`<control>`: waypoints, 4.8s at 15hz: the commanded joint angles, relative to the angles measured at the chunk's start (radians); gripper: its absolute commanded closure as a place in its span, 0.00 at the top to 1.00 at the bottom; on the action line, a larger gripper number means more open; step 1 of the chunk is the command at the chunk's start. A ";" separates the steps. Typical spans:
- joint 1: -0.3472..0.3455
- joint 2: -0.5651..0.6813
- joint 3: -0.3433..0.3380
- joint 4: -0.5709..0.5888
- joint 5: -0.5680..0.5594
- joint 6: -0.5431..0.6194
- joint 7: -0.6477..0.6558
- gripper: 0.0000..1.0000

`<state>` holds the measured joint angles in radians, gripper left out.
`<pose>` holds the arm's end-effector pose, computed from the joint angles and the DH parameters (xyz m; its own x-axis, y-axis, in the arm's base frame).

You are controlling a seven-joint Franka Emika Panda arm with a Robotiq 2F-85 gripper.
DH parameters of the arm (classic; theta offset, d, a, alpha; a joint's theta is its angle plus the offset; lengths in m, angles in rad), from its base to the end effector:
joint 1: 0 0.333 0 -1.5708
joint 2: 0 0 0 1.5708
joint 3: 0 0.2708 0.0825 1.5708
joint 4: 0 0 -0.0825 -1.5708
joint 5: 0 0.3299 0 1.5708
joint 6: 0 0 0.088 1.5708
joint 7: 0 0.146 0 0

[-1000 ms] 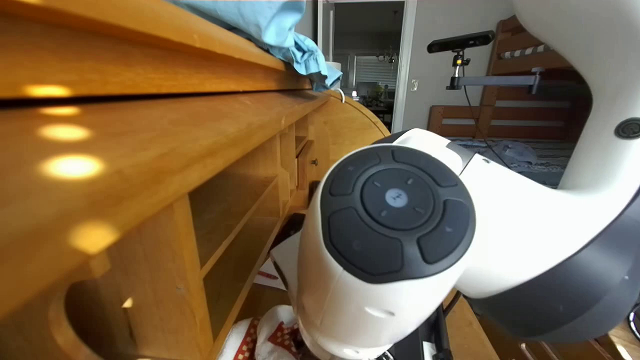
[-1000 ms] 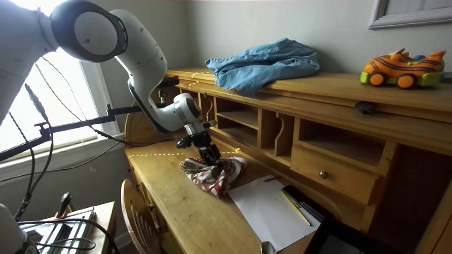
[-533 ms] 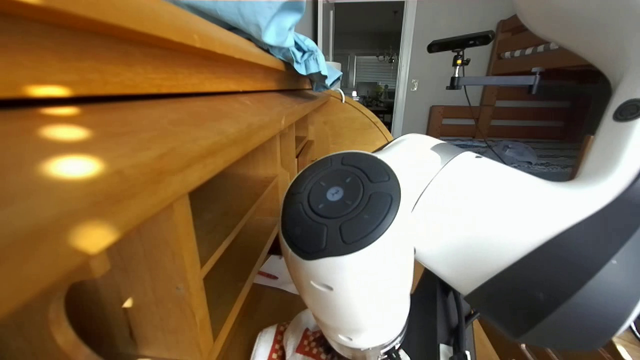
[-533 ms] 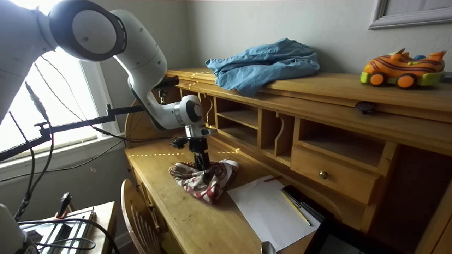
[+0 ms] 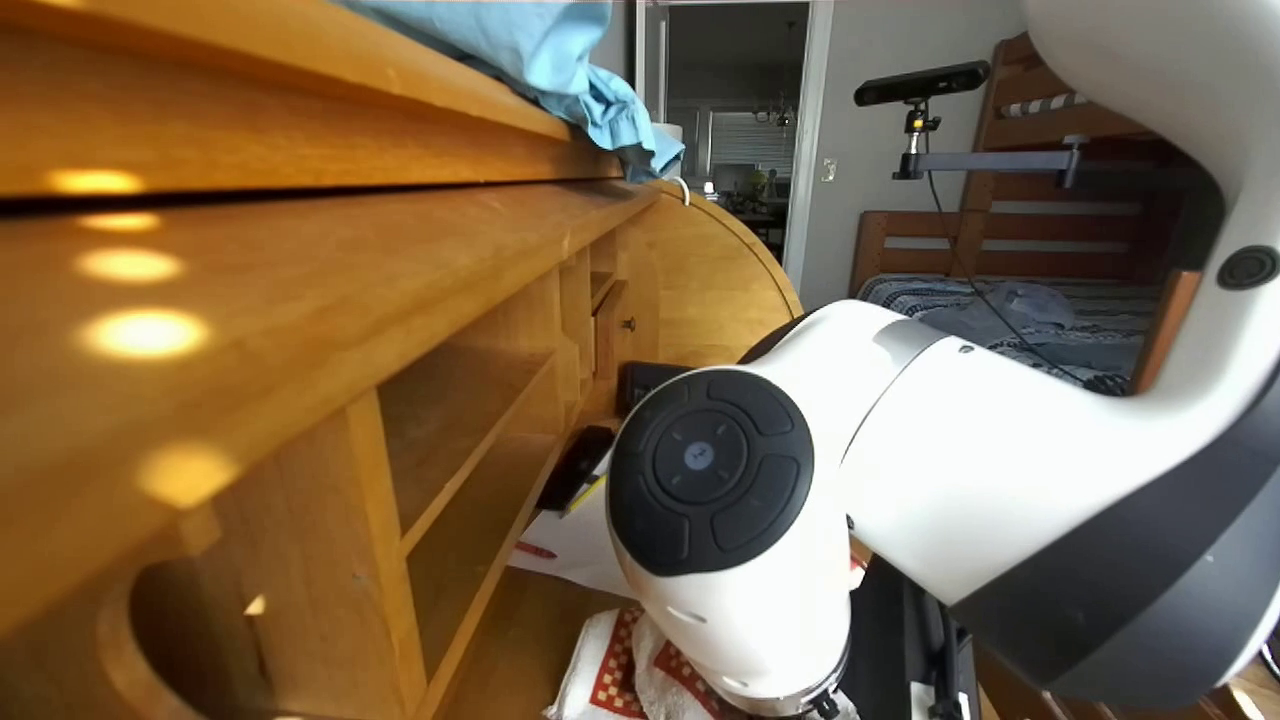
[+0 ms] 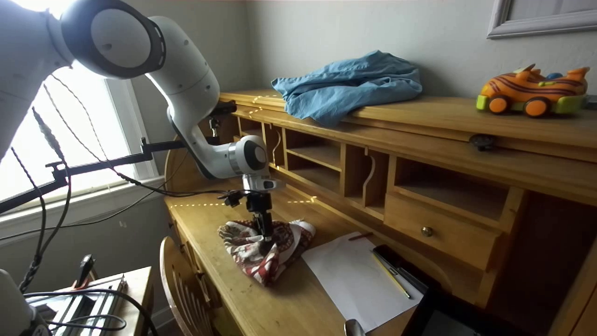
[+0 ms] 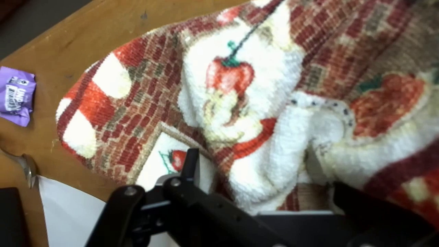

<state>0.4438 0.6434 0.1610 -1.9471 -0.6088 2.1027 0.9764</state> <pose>0.4287 0.2480 0.0994 0.9958 0.0339 -0.0853 0.0737 -0.8491 0.5230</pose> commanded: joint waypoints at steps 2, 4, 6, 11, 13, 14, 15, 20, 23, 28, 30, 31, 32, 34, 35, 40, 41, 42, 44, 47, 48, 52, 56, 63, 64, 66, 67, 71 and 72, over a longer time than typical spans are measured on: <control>0.030 -0.075 -0.020 -0.083 0.021 0.008 0.039 1.00; 0.038 -0.123 -0.015 -0.113 0.021 0.000 0.063 1.00; 0.049 -0.172 -0.011 -0.142 0.016 -0.016 0.097 1.00; 0.041 -0.261 0.019 -0.195 0.016 -0.036 0.098 1.00; 0.040 -0.288 0.025 -0.216 -0.001 -0.026 0.100 1.00; 0.039 -0.300 0.029 -0.223 -0.005 -0.020 0.104 1.00; 0.041 -0.310 0.031 -0.232 -0.014 -0.018 0.109 1.00; 0.048 -0.322 0.043 -0.234 -0.086 0.008 0.126 1.00; 0.042 -0.311 0.055 -0.220 -0.113 0.043 0.117 1.00; 0.025 -0.281 0.061 -0.205 -0.086 0.126 0.082 1.00; 0.020 -0.269 0.057 -0.205 -0.084 0.157 0.072 1.00; 0.014 -0.257 0.056 -0.203 -0.076 0.175 0.061 1.00; 0.009 -0.242 0.054 -0.198 -0.071 0.194 0.048 1.00; -0.001 -0.219 0.052 -0.194 -0.060 0.239 0.016 1.00; -0.008 -0.209 0.052 -0.195 -0.046 0.269 -0.001 1.00; -0.049 -0.188 0.058 -0.220 0.137 0.403 -0.139 1.00; -0.051 -0.185 0.057 -0.222 0.179 0.418 -0.172 1.00; -0.055 -0.182 0.058 -0.225 0.222 0.431 -0.207 1.00; -0.056 -0.189 0.058 -0.234 0.300 0.435 -0.260 1.00; -0.061 -0.195 0.066 -0.241 0.409 0.421 -0.347 1.00; -0.062 -0.195 0.068 -0.240 0.442 0.412 -0.375 1.00; -0.043 -0.204 0.047 -0.240 0.512 0.368 -0.409 0.59; -0.029 -0.216 0.023 -0.234 0.502 0.328 -0.388 0.30; -0.022 -0.215 0.009 -0.200 0.487 0.311 -0.385 0.01; -0.019 -0.212 0.005 -0.193 0.484 0.310 -0.383 0.02; -0.013 -0.209 -0.003 -0.182 0.473 0.312 -0.376 0.03; -0.008 -0.206 -0.008 -0.175 0.465 0.314 -0.371 0.03; 0.009 -0.183 -0.024 -0.127 0.435 0.299 -0.381 0.03; 0.014 -0.174 -0.027 -0.110 0.427 0.286 -0.388 0.03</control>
<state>0.4340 0.4435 0.1510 -2.1121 -0.1479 2.4316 0.5996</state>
